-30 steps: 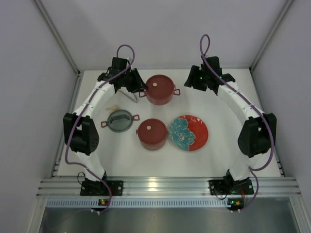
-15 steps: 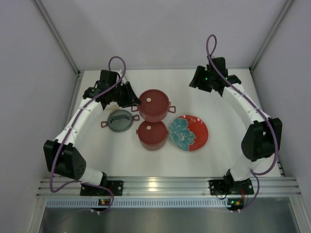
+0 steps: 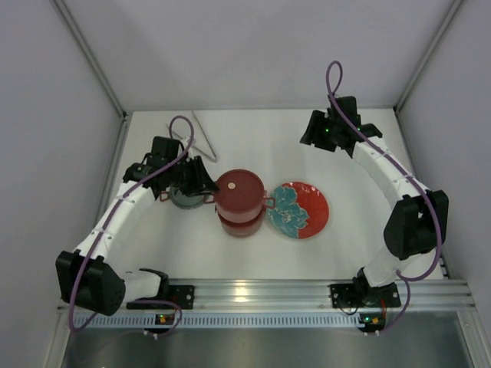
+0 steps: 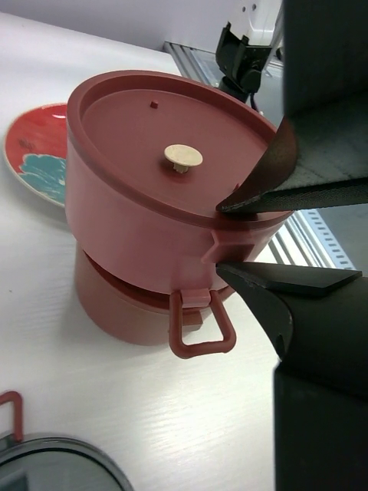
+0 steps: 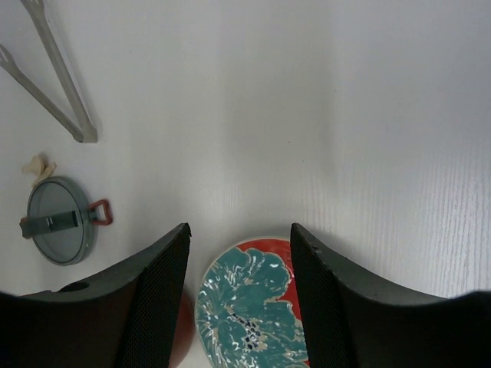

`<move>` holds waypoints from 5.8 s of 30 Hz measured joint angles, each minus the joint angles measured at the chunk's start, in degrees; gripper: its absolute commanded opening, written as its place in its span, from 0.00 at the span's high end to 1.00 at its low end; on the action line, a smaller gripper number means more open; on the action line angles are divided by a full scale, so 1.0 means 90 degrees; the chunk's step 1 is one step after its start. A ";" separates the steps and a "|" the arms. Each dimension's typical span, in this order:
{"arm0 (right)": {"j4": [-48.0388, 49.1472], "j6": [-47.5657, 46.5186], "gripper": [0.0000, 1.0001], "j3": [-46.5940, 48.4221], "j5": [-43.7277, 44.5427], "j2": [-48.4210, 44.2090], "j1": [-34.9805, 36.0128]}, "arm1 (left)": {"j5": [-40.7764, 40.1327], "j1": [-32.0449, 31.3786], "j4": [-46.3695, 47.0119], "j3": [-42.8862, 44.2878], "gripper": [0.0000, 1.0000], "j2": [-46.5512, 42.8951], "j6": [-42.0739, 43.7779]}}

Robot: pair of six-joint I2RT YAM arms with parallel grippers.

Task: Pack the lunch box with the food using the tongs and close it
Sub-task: Place the packing box into the packing box, then close the fastener on the packing box.

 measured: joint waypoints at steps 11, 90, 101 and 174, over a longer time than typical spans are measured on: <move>0.0002 0.0000 0.46 -0.0158 -0.0017 -0.0012 -0.0002 | 0.0129 0.0005 0.0070 -0.0607 1.00 0.0000 0.0024; 0.0257 0.1008 0.91 -0.2798 0.0245 -0.1688 0.2674 | -0.0243 -0.0121 0.0189 -0.0736 0.94 -0.0126 0.0216; 0.0340 0.1265 0.91 -0.3011 0.0418 -0.1807 0.3228 | -0.0262 -0.0126 0.0185 -0.0736 0.94 -0.0136 0.0214; 0.0211 0.0920 0.86 -0.0860 0.1583 -0.1146 0.3548 | -0.0418 -0.0126 0.0214 -0.0889 0.92 -0.0335 0.0291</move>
